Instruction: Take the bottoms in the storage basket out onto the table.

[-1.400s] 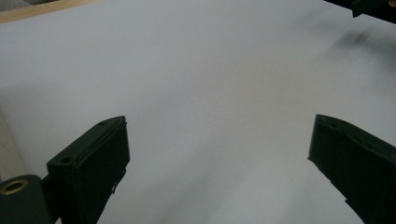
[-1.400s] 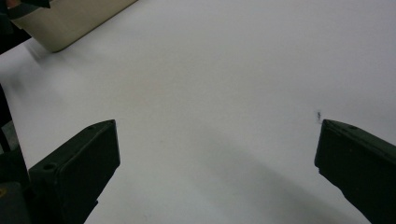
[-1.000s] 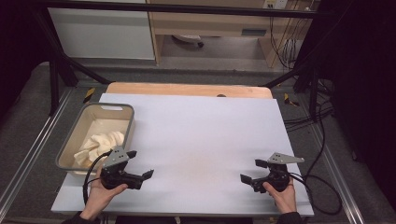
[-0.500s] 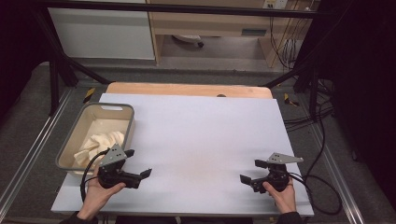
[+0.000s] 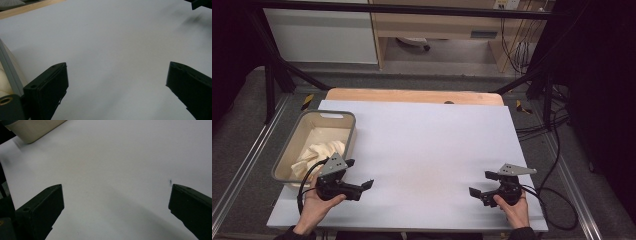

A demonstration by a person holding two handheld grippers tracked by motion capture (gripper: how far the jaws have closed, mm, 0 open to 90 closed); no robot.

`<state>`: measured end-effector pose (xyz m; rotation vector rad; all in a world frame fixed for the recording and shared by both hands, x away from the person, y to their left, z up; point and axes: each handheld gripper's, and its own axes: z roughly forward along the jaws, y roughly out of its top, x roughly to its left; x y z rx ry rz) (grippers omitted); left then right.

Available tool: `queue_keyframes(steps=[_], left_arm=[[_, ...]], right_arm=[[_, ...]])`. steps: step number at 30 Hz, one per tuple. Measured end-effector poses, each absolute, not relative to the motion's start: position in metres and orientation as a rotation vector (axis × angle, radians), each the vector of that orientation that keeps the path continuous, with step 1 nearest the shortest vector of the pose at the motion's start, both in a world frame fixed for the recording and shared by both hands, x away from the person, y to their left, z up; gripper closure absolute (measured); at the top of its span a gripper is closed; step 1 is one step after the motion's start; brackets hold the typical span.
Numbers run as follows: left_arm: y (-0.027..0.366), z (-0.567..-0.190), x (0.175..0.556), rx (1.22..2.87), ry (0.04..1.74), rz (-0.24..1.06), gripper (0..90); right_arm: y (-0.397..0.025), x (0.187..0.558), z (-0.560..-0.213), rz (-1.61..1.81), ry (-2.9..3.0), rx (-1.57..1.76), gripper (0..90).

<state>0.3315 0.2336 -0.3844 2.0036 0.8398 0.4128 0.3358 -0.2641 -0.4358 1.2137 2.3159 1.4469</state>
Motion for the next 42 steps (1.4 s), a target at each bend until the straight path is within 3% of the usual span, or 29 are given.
queue_keyframes(steps=[42], left_arm=[[0.245, -0.364, 0.334, 2.027, 0.876, 0.443, 3.1]], right_arm=[[-0.263, 0.336, -0.437, 1.432, 2.329, 1.213, 0.5]])
